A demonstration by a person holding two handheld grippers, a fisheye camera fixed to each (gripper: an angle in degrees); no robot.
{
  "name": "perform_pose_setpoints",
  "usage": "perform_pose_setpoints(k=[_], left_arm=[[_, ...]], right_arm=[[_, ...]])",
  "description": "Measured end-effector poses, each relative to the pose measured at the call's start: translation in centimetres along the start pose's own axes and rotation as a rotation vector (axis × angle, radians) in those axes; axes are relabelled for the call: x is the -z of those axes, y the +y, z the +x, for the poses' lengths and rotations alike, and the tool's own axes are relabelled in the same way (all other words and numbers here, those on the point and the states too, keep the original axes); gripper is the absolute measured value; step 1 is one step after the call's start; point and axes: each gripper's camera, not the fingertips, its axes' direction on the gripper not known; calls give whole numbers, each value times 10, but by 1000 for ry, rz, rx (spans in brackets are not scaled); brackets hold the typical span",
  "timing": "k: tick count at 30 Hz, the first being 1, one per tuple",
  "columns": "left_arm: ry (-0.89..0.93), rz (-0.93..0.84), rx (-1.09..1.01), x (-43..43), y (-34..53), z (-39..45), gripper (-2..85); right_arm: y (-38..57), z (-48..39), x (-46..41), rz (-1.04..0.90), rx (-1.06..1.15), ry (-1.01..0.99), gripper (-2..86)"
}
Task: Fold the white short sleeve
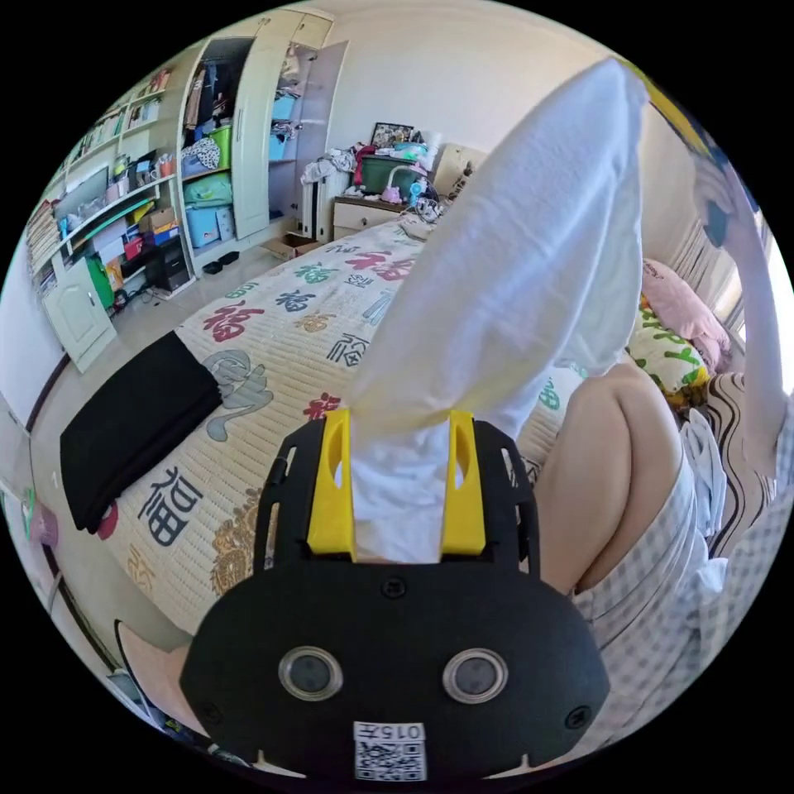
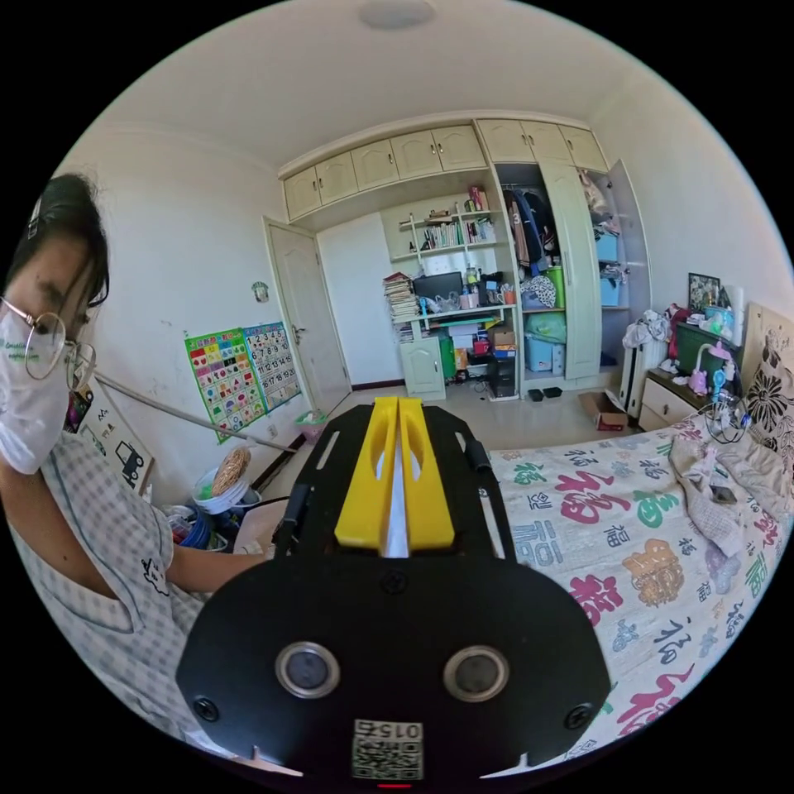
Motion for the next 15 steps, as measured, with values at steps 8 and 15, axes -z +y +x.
perform_pose_setpoints(k=[8, 15], left_arm=[[29, 44, 37, 21, 11, -58, 167], [245, -206, -87, -55, -22, -75, 184]], right_arm=[[-11, 21, 58, 36, -43, 11, -7], [-31, 46, 80, 31, -74, 36, -7]])
